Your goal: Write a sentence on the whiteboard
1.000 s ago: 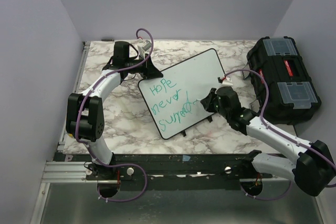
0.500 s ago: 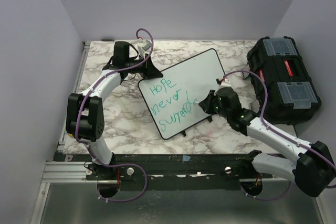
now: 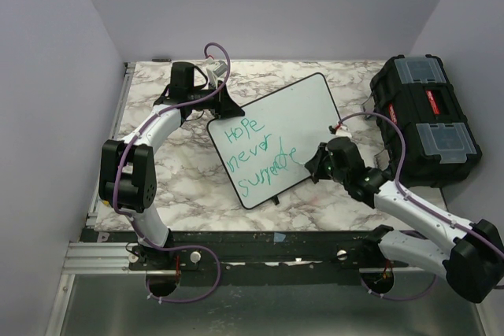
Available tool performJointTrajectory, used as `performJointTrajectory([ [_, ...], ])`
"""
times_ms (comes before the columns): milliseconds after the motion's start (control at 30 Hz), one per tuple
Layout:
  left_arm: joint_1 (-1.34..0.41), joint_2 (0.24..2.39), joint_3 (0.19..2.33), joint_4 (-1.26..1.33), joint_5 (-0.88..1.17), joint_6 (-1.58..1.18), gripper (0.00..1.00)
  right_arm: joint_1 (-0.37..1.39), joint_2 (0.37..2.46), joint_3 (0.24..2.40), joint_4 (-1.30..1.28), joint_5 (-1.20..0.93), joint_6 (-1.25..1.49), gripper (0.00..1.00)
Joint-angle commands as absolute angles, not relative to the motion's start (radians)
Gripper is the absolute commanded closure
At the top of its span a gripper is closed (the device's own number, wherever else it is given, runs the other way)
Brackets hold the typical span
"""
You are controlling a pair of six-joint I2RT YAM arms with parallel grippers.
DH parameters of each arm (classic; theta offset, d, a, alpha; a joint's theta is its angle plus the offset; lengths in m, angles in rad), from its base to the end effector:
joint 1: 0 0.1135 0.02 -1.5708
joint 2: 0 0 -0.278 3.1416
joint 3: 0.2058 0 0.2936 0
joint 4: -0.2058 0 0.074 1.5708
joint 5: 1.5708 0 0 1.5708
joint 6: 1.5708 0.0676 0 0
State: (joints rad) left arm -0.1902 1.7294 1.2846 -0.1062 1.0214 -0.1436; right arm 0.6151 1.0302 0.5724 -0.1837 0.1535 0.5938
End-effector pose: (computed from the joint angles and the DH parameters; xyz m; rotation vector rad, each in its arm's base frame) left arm 0.4234 -0.1402 0.2613 0.6641 1.9583 -1.2735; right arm 0.2298 0.1497 0.1944 0.0627 2.2488 0.4981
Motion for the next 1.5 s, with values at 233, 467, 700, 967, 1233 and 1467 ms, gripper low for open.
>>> performJointTrajectory([
  [233,-0.198,1.727,1.298,-0.033,0.964,-0.011,1.00,0.616,1.014,0.694,-0.217,0.224,0.535,0.99],
  [467,-0.198,1.734,1.306,-0.040,0.966,-0.012,1.00,0.616,1.077,0.734,-0.186,0.274,0.517,0.99],
  [700,-0.198,1.736,1.313,-0.047,0.966,-0.011,1.00,0.617,1.121,0.745,-0.145,0.242,0.517,0.99],
  [967,-0.198,1.741,1.317,-0.053,0.963,-0.011,1.00,0.616,1.172,0.742,-0.108,0.258,0.509,0.99],
  [1233,-0.196,1.741,1.321,-0.063,0.960,-0.005,1.00,0.617,1.164,0.723,-0.164,0.276,0.505,0.99],
  [1467,-0.196,1.739,1.321,-0.064,0.960,-0.005,1.00,0.617,1.121,0.685,-0.244,0.278,0.524,0.99],
])
